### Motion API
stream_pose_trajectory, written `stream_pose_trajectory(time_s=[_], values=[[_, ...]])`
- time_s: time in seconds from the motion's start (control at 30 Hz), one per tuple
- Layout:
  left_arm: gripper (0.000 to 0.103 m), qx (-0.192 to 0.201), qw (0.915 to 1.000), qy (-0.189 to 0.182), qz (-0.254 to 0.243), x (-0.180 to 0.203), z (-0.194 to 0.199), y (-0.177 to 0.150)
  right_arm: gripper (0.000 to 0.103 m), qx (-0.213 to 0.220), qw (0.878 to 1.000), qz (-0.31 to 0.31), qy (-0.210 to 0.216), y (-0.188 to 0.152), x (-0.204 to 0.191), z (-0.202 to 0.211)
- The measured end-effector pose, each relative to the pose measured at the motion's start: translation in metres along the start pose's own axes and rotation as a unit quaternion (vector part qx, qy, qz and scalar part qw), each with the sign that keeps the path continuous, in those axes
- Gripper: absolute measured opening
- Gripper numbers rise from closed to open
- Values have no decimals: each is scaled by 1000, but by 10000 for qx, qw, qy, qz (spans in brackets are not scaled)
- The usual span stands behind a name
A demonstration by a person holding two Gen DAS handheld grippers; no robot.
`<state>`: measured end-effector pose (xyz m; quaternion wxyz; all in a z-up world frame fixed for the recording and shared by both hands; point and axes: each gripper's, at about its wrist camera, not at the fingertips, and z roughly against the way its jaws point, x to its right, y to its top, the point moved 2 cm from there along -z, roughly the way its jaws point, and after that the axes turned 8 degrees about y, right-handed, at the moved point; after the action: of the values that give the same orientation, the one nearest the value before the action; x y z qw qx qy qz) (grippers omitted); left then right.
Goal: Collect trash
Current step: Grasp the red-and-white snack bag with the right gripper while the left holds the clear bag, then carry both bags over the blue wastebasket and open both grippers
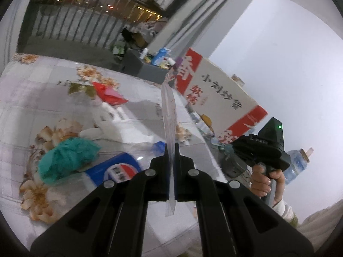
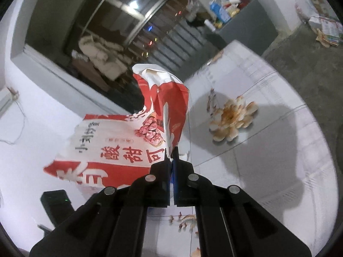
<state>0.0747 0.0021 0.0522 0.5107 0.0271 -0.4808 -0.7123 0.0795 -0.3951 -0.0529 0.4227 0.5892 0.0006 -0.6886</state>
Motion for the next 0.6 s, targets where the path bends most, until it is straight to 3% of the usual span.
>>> stream_pose_trajectory(time_s=[0.1,0.2,0.33,0.47,0.6], values=[[1,-141,9995,-210,-171,23,-12,4,2,371,9991,-223,0,0,10,37],[1,-406,9972,-517,-369,53,-35,9,2,865,9949,-431,-272,-3,23,82],[1,-801,9885,-1014,-788,109,-79,14,2,1596,9794,-539,-1110,-3,39,152],[1,-1197,9742,-1452,-1246,172,-123,10,2,2262,9397,-404,-2532,-11,51,234],[1,-1794,9553,-1816,-1495,237,-179,-5,2,2166,8993,-774,-3720,-26,90,274]])
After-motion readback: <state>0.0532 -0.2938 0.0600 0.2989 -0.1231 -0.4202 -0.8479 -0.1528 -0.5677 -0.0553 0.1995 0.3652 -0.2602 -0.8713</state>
